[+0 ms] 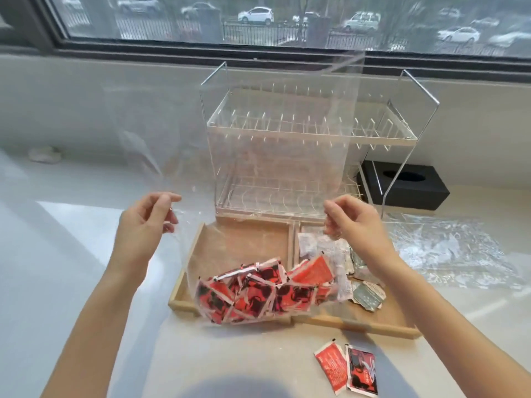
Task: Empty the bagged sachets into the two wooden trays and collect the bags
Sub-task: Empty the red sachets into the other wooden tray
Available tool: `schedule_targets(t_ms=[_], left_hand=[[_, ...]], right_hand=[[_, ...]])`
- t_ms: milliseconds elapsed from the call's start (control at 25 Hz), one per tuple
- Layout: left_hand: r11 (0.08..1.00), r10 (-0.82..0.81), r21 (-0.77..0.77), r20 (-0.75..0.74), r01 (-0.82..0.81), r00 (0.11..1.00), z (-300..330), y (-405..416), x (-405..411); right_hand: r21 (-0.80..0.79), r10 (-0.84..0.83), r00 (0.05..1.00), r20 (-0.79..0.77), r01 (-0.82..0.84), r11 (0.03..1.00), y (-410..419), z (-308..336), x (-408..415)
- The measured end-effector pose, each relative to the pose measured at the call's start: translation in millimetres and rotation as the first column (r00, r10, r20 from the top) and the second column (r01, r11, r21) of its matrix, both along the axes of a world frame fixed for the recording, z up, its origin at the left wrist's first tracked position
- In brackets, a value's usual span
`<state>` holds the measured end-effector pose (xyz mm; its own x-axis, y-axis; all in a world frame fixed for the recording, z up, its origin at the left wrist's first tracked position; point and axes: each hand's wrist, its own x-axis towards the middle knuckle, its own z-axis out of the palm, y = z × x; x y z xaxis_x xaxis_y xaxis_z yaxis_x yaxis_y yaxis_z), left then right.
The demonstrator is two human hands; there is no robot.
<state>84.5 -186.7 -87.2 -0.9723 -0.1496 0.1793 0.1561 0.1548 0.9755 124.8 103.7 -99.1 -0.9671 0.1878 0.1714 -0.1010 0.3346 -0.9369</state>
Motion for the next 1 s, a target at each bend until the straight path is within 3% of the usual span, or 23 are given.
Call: schedule_targets(t_ms=[160,320,400,520,600,720,800,1000], left_hand=[[0.999,-0.042,-0.003,0.263,0.044,0.964,-56,14,-13],[0.995,-0.063,0.095,0.328,0.033,0.943,-74,22,-23],[0.991,-0.083,-0.065,0.417,0.121,0.905,-81,21,-18],[0.879,-0.071,-0.374,0.512,0.296,0.856,-103,17,27],[0.878,0.03,-0.426,0.501,0.216,0.865,-118,19,63],[0.95,0.098,-0.301,0.538,0.082,0.837,-133,24,94],[0.983,0.053,-0.173,0.6,0.065,0.798,-138,28,98],[0.996,-0.027,-0.047,0.634,0.073,0.773,-140,24,91]], right_hand=[[-0.035,-0.054,0.946,0.319,0.069,0.997,1,-59,-3],[-0.046,-0.132,0.915,0.381,0.161,0.986,0,-79,-11],[-0.015,-0.104,0.896,0.432,0.123,0.992,-2,-80,-9],[0.146,-0.027,0.847,0.531,-0.06,0.987,-1,-90,21],[0.242,-0.002,0.821,0.57,-0.165,0.956,0,-95,43],[0.25,0.024,0.804,0.595,-0.213,0.944,-4,-106,60],[0.262,-0.002,0.81,0.586,-0.187,0.947,-8,-110,61],[0.2,-0.017,0.82,0.572,-0.119,0.972,-16,-111,58]])
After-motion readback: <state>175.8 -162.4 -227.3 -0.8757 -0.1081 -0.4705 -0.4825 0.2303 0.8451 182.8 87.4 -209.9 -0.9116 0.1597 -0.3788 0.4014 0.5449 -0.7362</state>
